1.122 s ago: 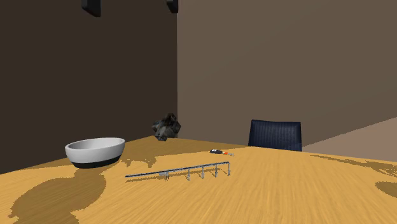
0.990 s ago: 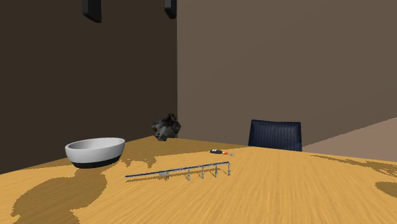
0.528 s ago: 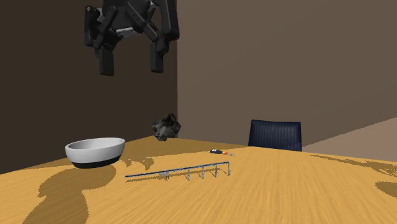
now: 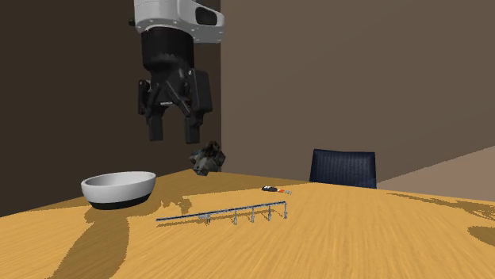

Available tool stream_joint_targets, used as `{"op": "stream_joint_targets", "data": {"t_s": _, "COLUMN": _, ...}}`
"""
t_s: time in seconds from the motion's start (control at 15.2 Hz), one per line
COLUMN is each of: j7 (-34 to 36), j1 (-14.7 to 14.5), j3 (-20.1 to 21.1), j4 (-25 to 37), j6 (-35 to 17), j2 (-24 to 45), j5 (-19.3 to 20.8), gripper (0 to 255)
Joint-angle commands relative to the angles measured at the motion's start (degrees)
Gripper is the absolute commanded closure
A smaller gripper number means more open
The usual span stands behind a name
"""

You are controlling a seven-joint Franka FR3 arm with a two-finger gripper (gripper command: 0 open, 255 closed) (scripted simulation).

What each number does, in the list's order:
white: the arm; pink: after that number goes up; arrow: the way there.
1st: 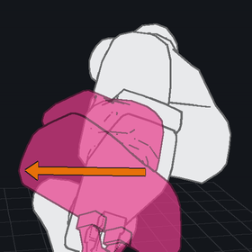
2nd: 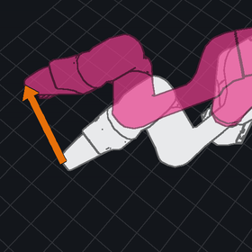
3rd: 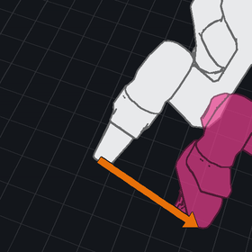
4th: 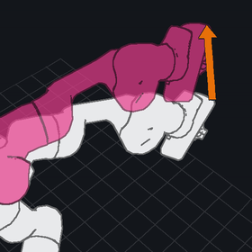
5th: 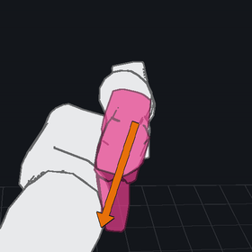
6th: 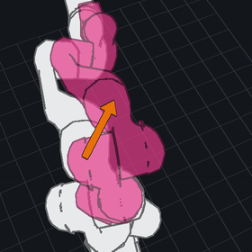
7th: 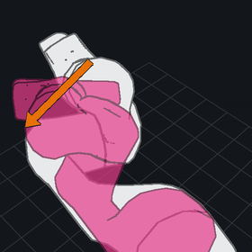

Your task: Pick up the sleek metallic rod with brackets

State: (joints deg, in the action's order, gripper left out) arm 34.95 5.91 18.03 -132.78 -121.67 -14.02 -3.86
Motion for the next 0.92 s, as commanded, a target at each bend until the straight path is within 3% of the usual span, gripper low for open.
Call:
{"op": "stream_joint_targets", "data": {"t_s": 0.0, "j7": 5.4, "j1": 0.9, "j3": 1.2, "j4": 2.8, "j6": -2.1, "j2": 4.9, "j5": 1.6, "gripper": 0}}
{"op": "stream_joint_targets", "data": {"t_s": 0.4, "j7": 20.7, "j1": 1.7, "j3": 2.0, "j4": 11.3, "j6": -6.8, "j2": 19.2, "j5": 8.2, "gripper": 0}}
{"op": "stream_joint_targets", "data": {"t_s": 0.86, "j7": 35.6, "j1": -0.4, "j3": -1.6, "j4": 24.2, "j6": -8.8, "j2": 35.0, "j5": 14.3, "gripper": 0}}
